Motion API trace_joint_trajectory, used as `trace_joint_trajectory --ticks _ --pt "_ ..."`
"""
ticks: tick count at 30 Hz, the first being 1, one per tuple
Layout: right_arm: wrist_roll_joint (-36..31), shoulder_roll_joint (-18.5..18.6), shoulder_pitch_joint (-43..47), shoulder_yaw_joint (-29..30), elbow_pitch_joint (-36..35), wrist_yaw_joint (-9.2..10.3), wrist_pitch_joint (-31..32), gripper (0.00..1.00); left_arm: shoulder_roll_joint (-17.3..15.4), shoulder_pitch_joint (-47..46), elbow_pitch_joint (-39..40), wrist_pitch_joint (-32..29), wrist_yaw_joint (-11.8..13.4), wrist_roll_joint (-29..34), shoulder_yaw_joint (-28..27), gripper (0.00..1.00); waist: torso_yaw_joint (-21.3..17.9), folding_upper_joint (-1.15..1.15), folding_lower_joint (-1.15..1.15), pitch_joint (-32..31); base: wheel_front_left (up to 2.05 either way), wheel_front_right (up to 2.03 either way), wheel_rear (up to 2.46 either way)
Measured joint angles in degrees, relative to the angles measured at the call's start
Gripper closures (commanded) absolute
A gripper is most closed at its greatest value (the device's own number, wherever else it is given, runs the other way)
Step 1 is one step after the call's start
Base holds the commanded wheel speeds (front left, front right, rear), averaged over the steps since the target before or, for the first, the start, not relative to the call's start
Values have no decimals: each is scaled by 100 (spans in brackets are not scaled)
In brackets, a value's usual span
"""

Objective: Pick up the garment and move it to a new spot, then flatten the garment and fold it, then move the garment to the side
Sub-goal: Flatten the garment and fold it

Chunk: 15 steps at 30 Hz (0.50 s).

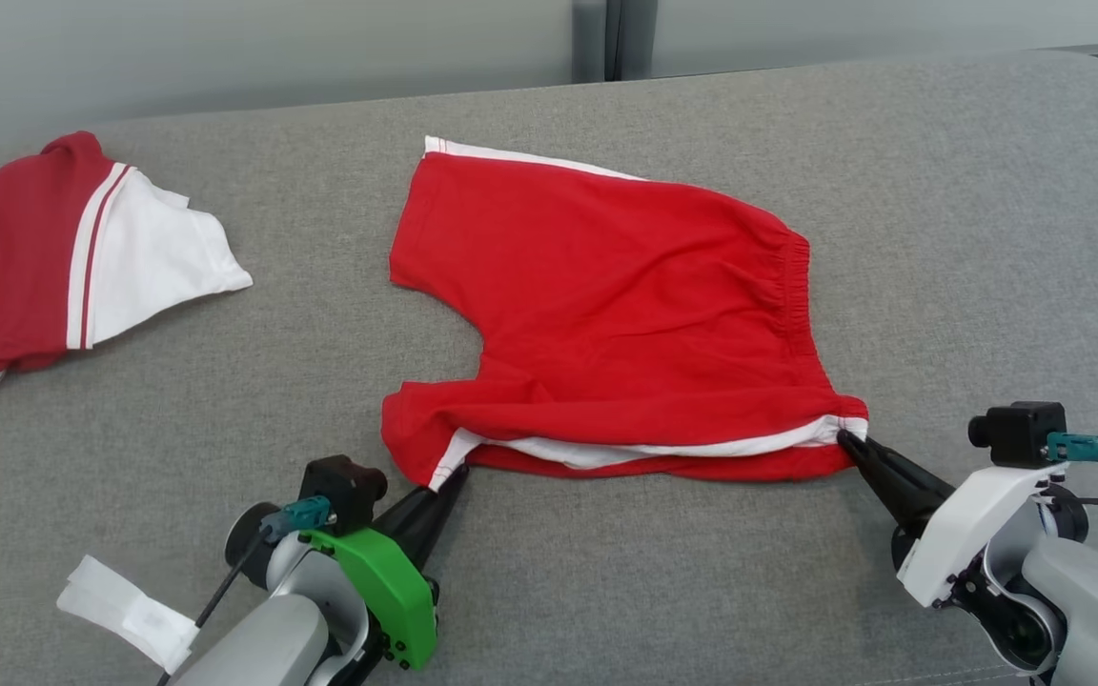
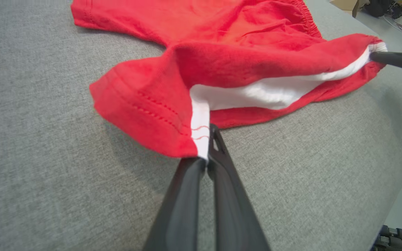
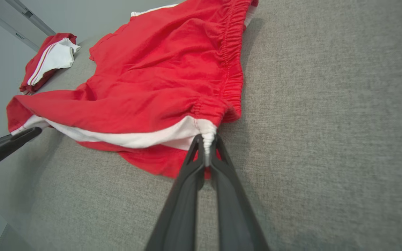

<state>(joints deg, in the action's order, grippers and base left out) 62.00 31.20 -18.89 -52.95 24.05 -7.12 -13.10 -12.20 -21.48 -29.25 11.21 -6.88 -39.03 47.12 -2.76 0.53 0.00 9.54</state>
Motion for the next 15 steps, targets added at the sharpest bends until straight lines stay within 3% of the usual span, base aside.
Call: trace_joint_trajectory --ticks 5,7,15 --pt "-103 164 3 -55 65 0 -54 100 -226 62 332 -53 -51 -336 130 100 93 0 0 -88 0 0 0" --pt "-201 176 13 -110 44 0 -56 100 -493 151 665 -271 -51 -556 381 100 152 0 0 -152 0 0 0" --pt "-605 379 61 -434 -85 0 -100 100 -1002 333 1402 -869 -51 -1078 1020 100 257 0 0 -267 0 0 0"
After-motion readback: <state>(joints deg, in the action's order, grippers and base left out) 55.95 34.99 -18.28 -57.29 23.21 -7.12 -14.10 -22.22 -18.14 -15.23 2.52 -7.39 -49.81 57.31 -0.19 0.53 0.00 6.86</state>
